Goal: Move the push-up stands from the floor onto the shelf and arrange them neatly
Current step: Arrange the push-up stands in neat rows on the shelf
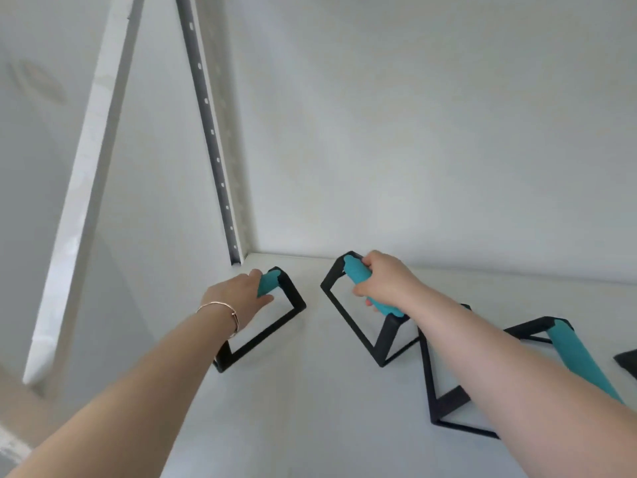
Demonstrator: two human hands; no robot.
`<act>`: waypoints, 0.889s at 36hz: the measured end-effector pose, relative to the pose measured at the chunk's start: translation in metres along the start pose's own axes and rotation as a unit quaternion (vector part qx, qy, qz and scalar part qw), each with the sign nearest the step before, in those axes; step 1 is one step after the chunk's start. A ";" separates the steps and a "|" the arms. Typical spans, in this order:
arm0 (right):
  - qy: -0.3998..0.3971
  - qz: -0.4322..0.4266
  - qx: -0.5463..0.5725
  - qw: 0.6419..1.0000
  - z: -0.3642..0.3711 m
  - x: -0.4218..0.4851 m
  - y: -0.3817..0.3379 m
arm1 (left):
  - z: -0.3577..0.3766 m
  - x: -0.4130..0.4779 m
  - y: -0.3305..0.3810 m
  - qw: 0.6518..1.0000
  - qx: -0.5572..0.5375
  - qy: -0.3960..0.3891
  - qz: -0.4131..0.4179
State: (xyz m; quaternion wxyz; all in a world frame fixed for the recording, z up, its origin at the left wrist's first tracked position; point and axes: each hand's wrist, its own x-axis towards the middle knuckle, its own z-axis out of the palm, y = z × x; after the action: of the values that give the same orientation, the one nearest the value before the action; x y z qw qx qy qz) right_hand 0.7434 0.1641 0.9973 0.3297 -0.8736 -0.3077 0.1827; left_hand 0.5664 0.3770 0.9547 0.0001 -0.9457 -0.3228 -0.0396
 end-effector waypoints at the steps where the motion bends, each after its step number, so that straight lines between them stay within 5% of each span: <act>1: -0.002 -0.013 -0.021 1.000 -0.005 0.007 -0.002 | -0.002 0.008 -0.001 1.000 0.004 -0.002 0.011; 7: -0.026 -0.142 -0.245 0.959 -0.035 0.048 -0.012 | -0.011 0.052 0.000 0.993 0.002 -0.052 0.106; 12: -0.088 -0.161 -0.302 0.935 -0.047 0.076 -0.003 | -0.005 0.086 0.005 0.989 -0.003 -0.046 0.141; 32: -0.067 -0.072 -0.244 0.965 -0.008 0.119 0.053 | 0.036 0.147 0.007 0.980 -0.074 -0.027 0.180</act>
State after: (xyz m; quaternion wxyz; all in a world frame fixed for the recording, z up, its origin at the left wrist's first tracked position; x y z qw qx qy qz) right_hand 0.8578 0.2072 0.9533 0.0976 -0.8889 -0.4264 0.1363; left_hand 0.6895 0.4622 0.9300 -0.0717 -0.9864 -0.1432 -0.0376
